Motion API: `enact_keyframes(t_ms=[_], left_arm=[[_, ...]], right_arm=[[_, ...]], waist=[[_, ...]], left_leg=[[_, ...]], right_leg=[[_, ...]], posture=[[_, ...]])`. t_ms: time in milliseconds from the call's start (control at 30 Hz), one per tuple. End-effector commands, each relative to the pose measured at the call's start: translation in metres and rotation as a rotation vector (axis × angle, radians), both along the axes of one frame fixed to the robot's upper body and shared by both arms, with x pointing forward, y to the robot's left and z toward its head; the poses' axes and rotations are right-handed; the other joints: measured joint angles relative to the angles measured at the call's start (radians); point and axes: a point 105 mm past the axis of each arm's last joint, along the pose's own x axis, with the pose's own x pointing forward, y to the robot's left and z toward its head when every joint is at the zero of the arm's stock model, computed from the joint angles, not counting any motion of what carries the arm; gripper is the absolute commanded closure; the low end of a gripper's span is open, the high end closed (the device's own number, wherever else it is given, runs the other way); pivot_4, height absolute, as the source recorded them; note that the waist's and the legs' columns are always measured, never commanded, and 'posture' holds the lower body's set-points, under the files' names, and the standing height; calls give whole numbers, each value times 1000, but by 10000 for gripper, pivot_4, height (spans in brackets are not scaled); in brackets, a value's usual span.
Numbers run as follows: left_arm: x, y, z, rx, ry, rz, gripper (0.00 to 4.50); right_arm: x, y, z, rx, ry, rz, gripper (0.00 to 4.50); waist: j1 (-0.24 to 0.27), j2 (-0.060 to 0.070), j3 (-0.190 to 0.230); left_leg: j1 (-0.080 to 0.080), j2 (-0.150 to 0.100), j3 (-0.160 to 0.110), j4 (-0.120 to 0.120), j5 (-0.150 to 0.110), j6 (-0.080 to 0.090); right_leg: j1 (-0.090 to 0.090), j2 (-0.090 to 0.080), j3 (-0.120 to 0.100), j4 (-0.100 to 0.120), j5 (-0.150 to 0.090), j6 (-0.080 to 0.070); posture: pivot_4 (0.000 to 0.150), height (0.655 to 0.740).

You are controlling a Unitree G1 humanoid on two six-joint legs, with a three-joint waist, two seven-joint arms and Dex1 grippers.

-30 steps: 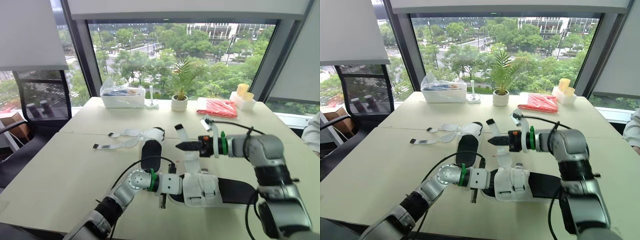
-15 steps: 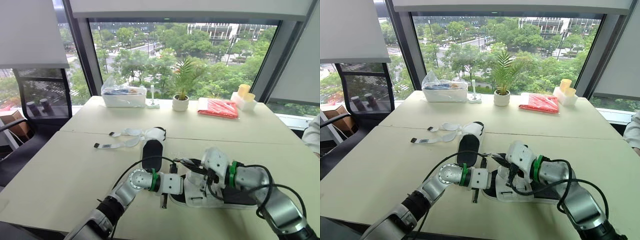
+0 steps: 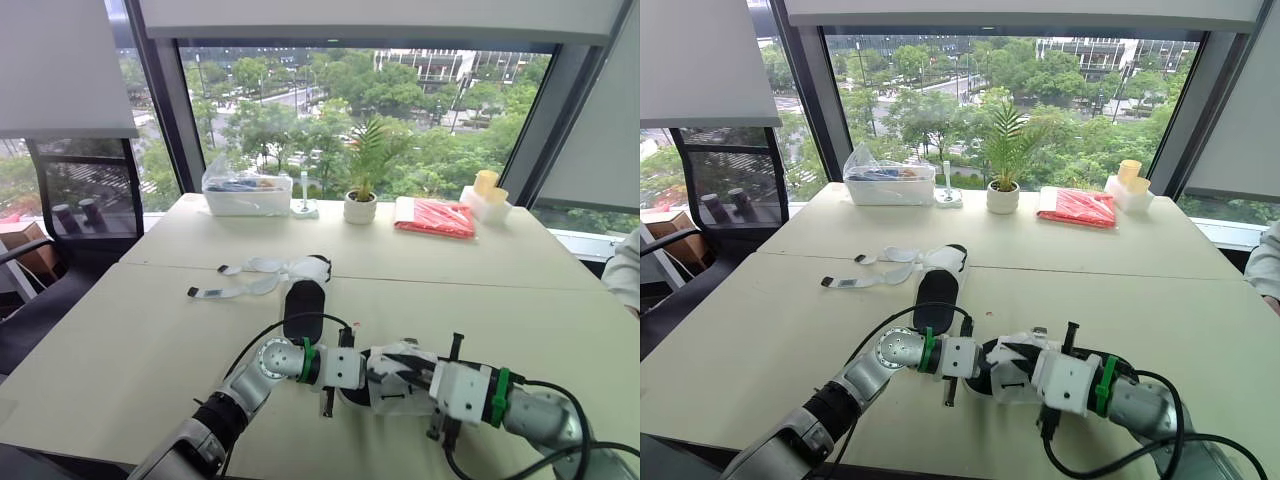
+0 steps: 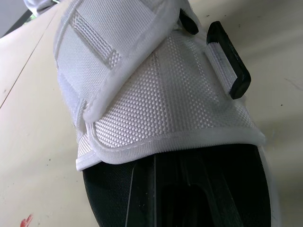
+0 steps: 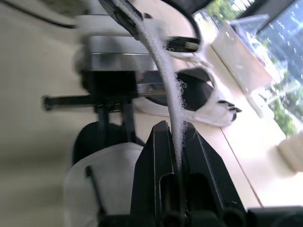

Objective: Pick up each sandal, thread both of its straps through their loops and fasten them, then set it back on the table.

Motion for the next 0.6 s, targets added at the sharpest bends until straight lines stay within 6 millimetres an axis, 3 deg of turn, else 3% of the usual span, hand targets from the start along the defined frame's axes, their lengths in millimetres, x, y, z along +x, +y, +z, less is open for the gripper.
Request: enact_keyframes(t_ms=[33, 133, 267, 433, 500, 600], left_arm=[[-21, 38, -82, 304, 203, 31, 45000], [-21, 38, -82, 308, 205, 27, 45000], [-21, 40, -82, 313, 204, 27, 45000], [-21, 42, -83, 315, 203, 29, 45000], [-21, 42, -83, 315, 202, 28, 45000], [-20, 41, -82, 309, 201, 32, 45000]], right_arm=[[-17, 8, 1, -70, -76, 118, 36875], [-31, 5, -12, -167, -84, 208, 22733], [-45, -15, -25, -322, -13, 277, 1335], [-60, -50, -30, -496, 157, 284, 215], [-57, -58, -26, -466, 248, 224, 215], [-47, -68, -10, -237, 529, 31, 215]], waist=[[0, -2, 3], [0, -3, 3], [0, -4, 3], [0, -5, 5], [0, -5, 6], [0, -5, 6]], left_leg=[[3, 0, 0, 0, 0, 0], [6, 0, 0, -1, 0, 0], [6, 0, 0, -1, 0, 0], [6, 1, 0, -1, 0, 0], [6, 1, 0, -1, 0, 0], [6, 2, 0, -1, 0, 0]], right_leg=[[3, 0, 0, -1, 0, 0], [5, 0, 0, -1, 0, 0], [5, 0, 0, -1, 0, 0], [7, 0, 0, -2, 0, 0], [7, 0, 0, -1, 0, 0], [10, 0, 0, -1, 0, 0]], posture=[[1500, 7374], [1500, 7374], [1500, 7374], [1500, 7374], [1500, 7374], [1500, 7374]])
